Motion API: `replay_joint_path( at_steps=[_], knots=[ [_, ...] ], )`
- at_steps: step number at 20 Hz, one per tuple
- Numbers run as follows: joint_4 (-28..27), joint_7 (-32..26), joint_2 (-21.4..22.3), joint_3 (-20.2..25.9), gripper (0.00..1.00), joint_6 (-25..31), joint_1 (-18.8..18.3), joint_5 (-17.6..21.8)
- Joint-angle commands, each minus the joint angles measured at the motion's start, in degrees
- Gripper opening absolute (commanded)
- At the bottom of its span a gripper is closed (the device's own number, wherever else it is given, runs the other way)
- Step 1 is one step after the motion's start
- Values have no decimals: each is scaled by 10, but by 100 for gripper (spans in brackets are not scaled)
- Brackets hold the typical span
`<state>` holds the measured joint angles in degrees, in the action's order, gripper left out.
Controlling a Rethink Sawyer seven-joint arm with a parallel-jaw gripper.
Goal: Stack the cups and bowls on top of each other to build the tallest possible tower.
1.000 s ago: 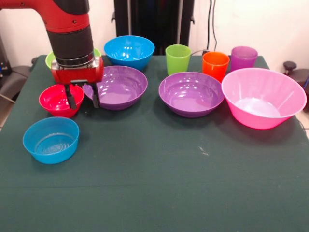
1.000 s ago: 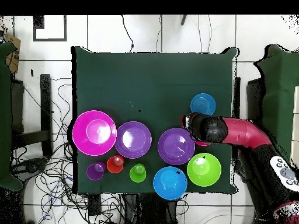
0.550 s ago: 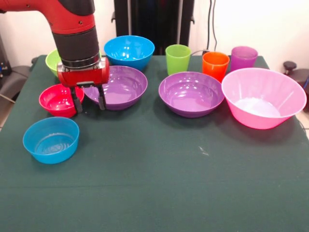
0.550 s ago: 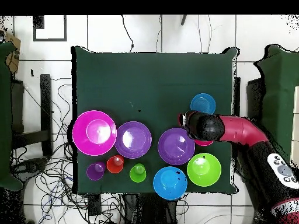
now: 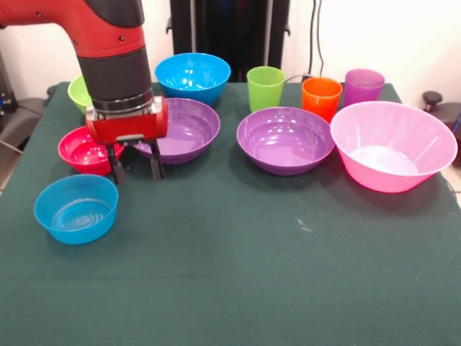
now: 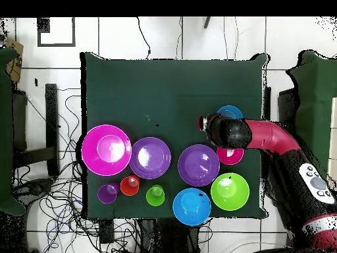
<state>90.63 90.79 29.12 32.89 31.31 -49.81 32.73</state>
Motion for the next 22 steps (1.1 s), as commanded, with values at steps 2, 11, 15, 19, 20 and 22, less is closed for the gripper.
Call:
replay_joint_path(
  at_steps=[2,11,15,19,20,22],
  knots=[
    [-104,-180,-64,58,100,73,24,39],
    [-151,-243,-92,75,100,126,22,58],
    [-138,-260,-78,81,100,143,10,62],
    [-120,-273,-65,79,100,157,-2,66],
    [-122,-282,-67,79,100,165,-4,67],
    [-121,-289,-64,80,100,169,-7,67]
  ],
)
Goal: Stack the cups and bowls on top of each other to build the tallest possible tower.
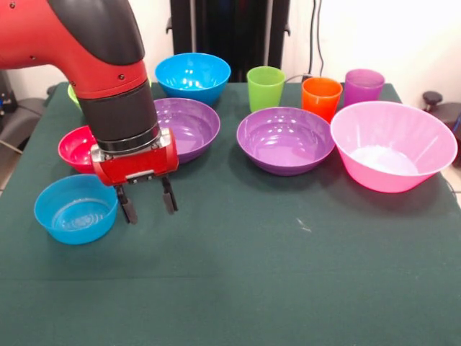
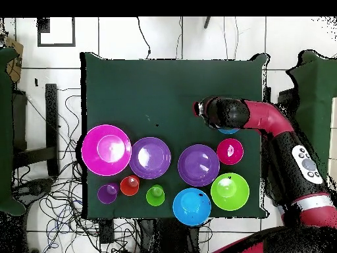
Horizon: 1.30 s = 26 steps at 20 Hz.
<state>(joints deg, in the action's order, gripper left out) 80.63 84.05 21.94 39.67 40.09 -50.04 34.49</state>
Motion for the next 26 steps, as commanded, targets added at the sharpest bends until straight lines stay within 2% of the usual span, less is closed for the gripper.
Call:
replay_joint_path(
  at_steps=[1,6,14,18,22,26],
  knots=[
    [-16,-223,11,12,100,82,-7,50],
    [0,-226,36,10,100,84,-16,50],
    [-22,-253,31,8,100,100,-18,56],
    [-13,-246,32,4,100,92,-19,60],
    [3,-223,11,-15,100,74,-21,73],
    [-6,-223,-9,-21,100,69,-24,85]
  ],
)
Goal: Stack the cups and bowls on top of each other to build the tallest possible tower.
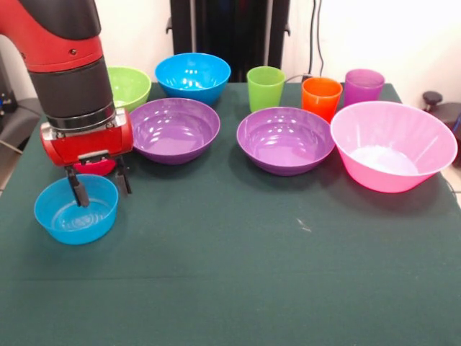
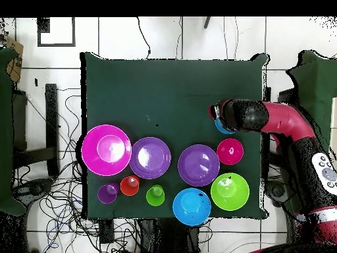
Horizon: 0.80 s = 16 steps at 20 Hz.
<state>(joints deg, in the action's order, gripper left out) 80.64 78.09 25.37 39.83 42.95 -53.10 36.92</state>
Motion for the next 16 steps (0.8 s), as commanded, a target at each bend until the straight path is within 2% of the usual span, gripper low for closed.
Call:
replay_joint_path(
  at_steps=[1,8,16],
  knots=[
    [-7,-164,-47,-23,100,38,6,63],
    [-10,-164,-68,-24,100,17,-9,84],
    [-21,-167,-86,-27,100,23,-13,110]
  ],
)
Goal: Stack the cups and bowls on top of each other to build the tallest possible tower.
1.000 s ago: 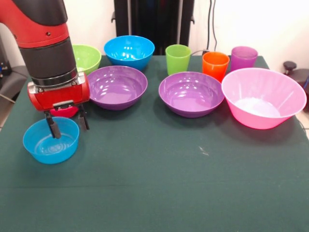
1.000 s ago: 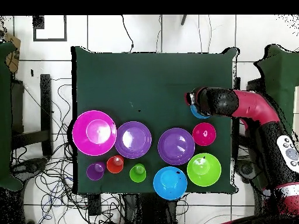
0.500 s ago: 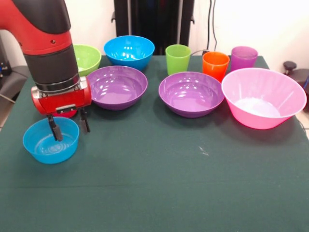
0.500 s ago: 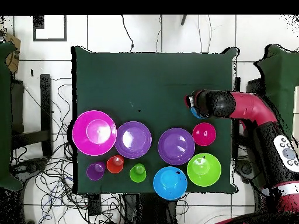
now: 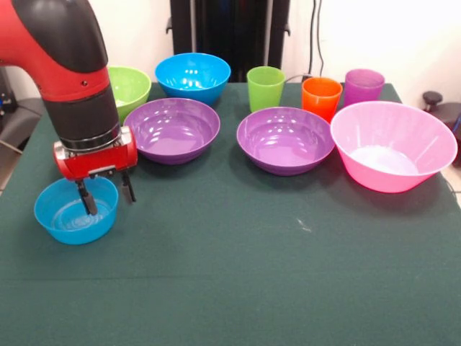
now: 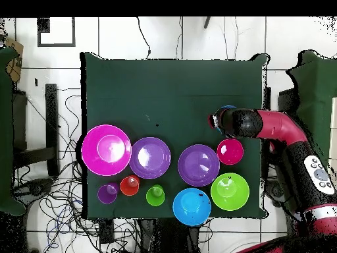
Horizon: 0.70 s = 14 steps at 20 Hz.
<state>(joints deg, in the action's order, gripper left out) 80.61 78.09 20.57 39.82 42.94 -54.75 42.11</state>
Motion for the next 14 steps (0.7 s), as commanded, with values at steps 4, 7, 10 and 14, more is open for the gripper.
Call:
replay_joint_path(
  at_steps=[4,7,10,14],
  knots=[
    [-23,-170,-44,-17,100,20,-2,61],
    [-18,-163,-50,-15,100,14,-4,66],
    [-5,-141,-58,-20,100,-1,-4,72],
    [-8,-142,-57,-17,100,2,-4,76]
  ],
)
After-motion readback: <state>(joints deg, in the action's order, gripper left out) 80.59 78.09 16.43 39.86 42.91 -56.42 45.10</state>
